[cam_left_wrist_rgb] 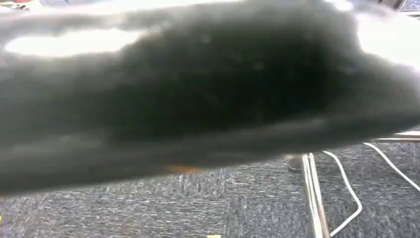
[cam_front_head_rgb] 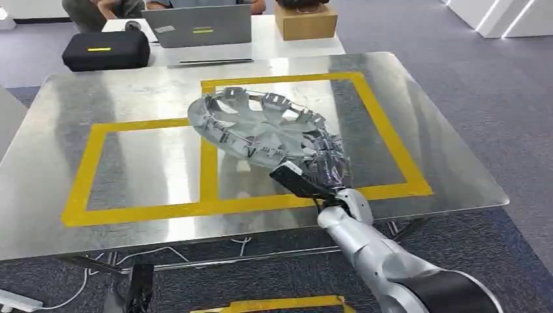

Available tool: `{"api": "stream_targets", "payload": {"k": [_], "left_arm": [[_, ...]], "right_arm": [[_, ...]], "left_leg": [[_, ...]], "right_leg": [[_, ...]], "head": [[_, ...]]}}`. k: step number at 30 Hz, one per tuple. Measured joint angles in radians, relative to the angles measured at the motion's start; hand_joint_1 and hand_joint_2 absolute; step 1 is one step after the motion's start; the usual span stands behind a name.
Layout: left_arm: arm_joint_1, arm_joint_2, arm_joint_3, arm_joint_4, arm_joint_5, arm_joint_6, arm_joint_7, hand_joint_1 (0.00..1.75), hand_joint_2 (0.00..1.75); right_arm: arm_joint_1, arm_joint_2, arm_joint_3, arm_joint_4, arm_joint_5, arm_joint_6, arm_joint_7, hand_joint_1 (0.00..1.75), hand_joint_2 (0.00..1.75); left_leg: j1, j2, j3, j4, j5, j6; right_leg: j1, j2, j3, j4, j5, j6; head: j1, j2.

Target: Take the parts from the cabinet and place them on the table.

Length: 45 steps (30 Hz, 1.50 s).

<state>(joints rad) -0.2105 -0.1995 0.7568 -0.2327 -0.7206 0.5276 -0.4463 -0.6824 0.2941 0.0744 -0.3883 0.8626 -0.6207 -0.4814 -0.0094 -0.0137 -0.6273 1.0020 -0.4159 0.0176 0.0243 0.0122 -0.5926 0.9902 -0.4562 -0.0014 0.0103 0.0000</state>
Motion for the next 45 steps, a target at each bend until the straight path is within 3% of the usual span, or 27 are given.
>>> {"api": "stream_targets", "payload": {"k": [27,38,41,45], "left_arm": [[0.001,0.0,-0.008,0.0,0.009,0.027,0.004,0.0,0.0],[0.006,0.005,-0.007,0.0,0.019,0.026,0.007,0.0,0.0],[0.008,0.005,-0.007,0.0,0.023,0.027,0.007,0.0,0.0],[0.011,0.007,-0.007,0.0,0.041,0.029,0.0,0.0,0.0]], "right_arm": [[0.02,-0.027,0.154,-0.037,0.026,-0.048,0.022,0.0,0.0],[0.022,-0.042,0.216,-0.103,-0.004,-0.015,0.008,0.0,0.0],[0.029,-0.045,0.222,-0.127,-0.048,-0.006,-0.018,0.0,0.0],[0.069,-0.049,0.223,-0.231,-0.223,0.029,-0.098,0.0,0.0]], "left_leg": [[0.0,0.0,-0.001,0.0,-0.001,0.0],[0.0,0.0,-0.001,0.0,-0.001,0.0],[0.0,0.0,-0.001,0.0,-0.001,0.0],[0.0,0.0,-0.001,0.0,-0.001,0.0]], "right_leg": [[0.0,0.0,-0.001,0.0,0.0,0.0],[0.0,0.0,-0.001,0.0,-0.001,0.0],[0.0,0.0,-0.001,0.0,-0.001,0.0],[0.0,0.0,-0.001,0.0,-0.001,0.0]], "head": [[0.0,0.0],[0.0,0.0],[0.0,0.0],[0.0,0.0]]}}
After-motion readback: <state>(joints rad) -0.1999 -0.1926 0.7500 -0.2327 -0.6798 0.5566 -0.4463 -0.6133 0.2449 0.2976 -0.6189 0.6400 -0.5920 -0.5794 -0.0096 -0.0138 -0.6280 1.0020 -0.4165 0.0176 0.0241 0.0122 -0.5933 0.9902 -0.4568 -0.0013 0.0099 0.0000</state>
